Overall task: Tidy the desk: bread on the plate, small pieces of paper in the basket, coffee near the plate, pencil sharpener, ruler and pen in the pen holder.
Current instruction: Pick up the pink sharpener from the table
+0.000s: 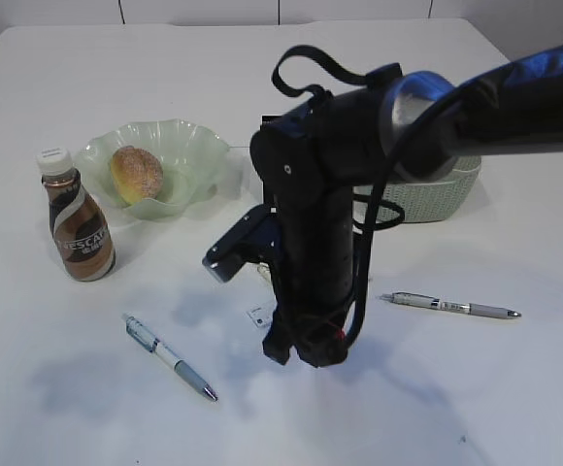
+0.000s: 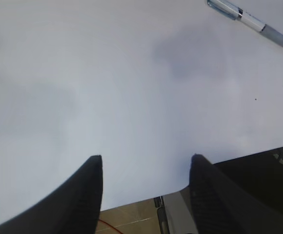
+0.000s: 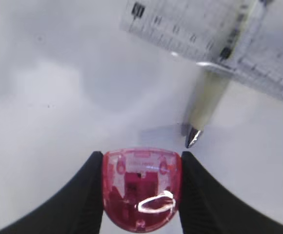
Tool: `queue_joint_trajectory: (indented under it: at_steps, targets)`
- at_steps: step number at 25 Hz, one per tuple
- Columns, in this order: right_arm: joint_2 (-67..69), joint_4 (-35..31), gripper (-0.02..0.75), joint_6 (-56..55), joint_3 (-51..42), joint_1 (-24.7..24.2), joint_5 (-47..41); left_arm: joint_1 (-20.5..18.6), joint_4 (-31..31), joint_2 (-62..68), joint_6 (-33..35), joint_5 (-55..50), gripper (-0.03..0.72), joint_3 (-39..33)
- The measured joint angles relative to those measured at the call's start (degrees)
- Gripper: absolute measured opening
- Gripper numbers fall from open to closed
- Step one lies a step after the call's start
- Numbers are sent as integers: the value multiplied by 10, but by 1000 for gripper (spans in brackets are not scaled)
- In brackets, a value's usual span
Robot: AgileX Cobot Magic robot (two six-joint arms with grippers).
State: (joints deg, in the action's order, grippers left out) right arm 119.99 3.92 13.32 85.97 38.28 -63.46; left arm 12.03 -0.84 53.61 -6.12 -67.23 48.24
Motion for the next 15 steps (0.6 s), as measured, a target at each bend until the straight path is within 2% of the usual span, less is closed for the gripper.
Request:
queue_joint_trajectory:
  at_steps: [1,2,4,15]
  targets:
    - [0,0,335,0,0,0,0,0,0,0,0,0,395,0]
    - [0,1,335,-1,46,0,-26,0,0,0,0,0,395,0]
    - [0,1,335,-6,81,0,-35,0,-1,0,0,0,395,0]
    - [0,7,335,-17,236,0,-41,0,-3,0,0,0,395,0]
